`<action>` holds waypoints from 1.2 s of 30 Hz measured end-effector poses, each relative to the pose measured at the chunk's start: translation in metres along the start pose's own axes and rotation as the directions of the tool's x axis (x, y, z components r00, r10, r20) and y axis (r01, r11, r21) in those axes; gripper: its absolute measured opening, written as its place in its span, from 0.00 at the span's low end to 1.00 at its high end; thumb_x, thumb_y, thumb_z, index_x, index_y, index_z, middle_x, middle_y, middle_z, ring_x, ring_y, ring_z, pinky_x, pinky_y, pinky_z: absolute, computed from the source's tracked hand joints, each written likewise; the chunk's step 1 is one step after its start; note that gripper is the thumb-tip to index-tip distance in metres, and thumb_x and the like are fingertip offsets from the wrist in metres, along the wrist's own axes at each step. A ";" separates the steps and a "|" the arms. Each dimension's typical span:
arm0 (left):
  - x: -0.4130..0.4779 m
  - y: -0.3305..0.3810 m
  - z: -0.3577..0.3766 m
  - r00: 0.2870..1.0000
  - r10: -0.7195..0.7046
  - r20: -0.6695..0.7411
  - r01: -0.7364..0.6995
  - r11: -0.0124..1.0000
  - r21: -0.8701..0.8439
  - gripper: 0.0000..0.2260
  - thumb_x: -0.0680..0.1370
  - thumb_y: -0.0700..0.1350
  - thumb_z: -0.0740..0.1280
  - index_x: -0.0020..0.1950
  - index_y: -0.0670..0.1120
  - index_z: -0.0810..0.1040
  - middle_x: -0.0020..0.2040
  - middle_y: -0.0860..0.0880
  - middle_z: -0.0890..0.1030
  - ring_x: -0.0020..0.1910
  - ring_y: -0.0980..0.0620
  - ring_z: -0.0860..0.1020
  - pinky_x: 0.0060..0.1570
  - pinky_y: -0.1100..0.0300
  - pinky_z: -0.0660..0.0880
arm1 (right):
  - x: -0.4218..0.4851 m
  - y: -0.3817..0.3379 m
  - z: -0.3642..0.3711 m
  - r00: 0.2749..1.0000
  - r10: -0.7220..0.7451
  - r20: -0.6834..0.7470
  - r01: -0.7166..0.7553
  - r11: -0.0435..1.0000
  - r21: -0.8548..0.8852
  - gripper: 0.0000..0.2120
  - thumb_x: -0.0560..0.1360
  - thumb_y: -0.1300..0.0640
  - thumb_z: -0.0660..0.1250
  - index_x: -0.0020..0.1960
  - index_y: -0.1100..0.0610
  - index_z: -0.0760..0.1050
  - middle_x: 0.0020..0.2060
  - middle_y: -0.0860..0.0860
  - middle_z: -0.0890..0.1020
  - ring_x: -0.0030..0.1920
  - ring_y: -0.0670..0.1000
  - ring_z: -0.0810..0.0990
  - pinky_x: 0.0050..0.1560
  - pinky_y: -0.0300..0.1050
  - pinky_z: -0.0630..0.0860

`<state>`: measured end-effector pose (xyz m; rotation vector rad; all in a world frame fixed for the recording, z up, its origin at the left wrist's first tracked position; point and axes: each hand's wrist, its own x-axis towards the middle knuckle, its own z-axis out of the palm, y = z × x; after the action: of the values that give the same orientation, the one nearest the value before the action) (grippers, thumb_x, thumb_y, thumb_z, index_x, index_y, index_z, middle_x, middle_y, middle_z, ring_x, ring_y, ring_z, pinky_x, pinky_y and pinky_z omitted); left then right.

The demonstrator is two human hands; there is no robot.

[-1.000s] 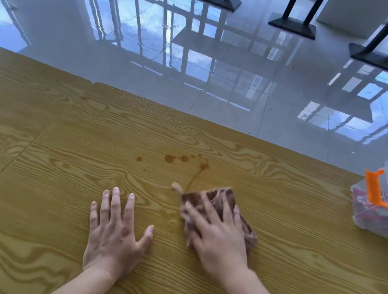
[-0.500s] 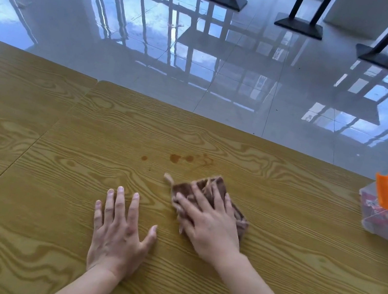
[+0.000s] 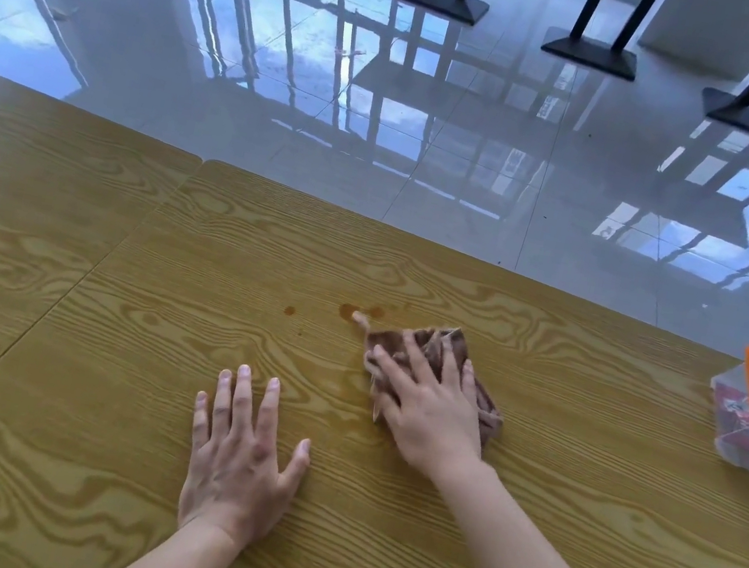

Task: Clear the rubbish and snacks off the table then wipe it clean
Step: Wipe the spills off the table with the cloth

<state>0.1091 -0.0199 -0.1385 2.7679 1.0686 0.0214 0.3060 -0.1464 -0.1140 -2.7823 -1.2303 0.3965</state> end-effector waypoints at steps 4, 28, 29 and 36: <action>0.000 0.000 0.000 1.000 -0.003 0.000 0.003 1.000 -0.003 0.37 0.75 0.66 0.52 0.77 0.45 0.61 0.79 0.38 0.55 0.79 0.40 0.49 0.76 0.39 0.49 | -0.061 0.033 0.014 0.983 -0.180 -0.040 0.175 0.979 -0.109 0.25 0.79 0.30 0.46 0.75 0.28 0.47 0.79 0.41 0.53 0.80 0.54 0.46 0.75 0.59 0.47; 0.008 -0.009 -0.007 0.992 0.073 0.103 -0.077 0.996 0.037 0.37 0.76 0.67 0.46 0.79 0.46 0.56 0.79 0.38 0.54 0.79 0.39 0.49 0.75 0.41 0.41 | 0.042 0.004 -0.014 0.918 0.395 0.045 -0.397 0.915 0.072 0.29 0.77 0.29 0.41 0.76 0.31 0.44 0.80 0.43 0.41 0.79 0.61 0.39 0.75 0.66 0.38; 0.014 -0.020 -0.011 0.988 0.118 0.095 -0.122 0.992 0.035 0.36 0.76 0.68 0.47 0.78 0.49 0.58 0.78 0.41 0.57 0.77 0.40 0.52 0.75 0.42 0.44 | 0.044 -0.008 -0.012 0.925 0.376 0.054 -0.379 0.923 0.063 0.29 0.77 0.29 0.41 0.77 0.32 0.42 0.80 0.44 0.40 0.78 0.62 0.38 0.75 0.67 0.37; 0.062 -0.133 -0.026 0.992 0.090 0.093 -0.098 0.991 0.087 0.37 0.74 0.74 0.41 0.80 0.58 0.44 0.81 0.46 0.45 0.79 0.46 0.39 0.73 0.35 0.36 | -0.054 -0.035 0.029 0.994 -0.100 -0.035 0.097 0.992 -0.084 0.27 0.78 0.29 0.47 0.76 0.30 0.50 0.79 0.42 0.55 0.80 0.56 0.47 0.75 0.64 0.50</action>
<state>0.0647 0.1222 -0.1385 2.8683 0.9391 -0.1409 0.2384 -0.1634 -0.1254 -2.7678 -1.3987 0.2894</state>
